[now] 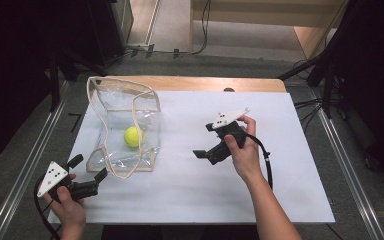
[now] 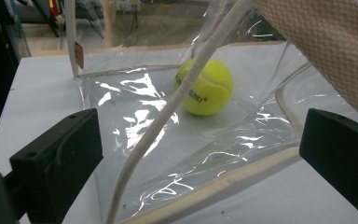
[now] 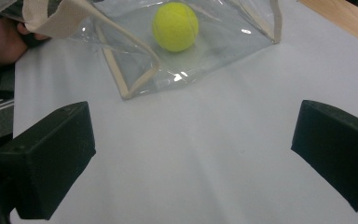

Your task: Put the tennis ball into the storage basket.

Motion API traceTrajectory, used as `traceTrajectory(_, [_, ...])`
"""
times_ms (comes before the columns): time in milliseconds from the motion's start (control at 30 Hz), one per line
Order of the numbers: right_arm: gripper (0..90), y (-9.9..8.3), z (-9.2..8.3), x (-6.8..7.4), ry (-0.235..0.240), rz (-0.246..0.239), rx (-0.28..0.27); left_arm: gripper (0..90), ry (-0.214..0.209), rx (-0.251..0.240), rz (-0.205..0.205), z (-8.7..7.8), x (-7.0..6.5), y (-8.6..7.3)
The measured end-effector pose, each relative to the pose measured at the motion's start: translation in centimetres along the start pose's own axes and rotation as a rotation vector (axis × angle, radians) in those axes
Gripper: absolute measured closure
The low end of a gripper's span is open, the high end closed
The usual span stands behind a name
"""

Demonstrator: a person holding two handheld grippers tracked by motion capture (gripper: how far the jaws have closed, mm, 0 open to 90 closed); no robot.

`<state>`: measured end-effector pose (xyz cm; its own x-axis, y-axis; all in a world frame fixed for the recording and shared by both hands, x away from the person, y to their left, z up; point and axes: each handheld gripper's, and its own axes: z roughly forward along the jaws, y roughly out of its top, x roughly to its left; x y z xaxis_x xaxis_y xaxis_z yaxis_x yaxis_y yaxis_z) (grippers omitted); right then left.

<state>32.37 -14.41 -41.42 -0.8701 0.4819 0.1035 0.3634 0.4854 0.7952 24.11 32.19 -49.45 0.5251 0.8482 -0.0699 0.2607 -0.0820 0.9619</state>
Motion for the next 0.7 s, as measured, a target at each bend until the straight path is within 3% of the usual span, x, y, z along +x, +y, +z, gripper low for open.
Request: traceTrajectory(700, [0.0, -3.8, -1.7, -0.7, -0.031, 0.051, -0.028, 0.0, -0.002, -0.001, 0.002, 0.0, 0.0, 0.0])
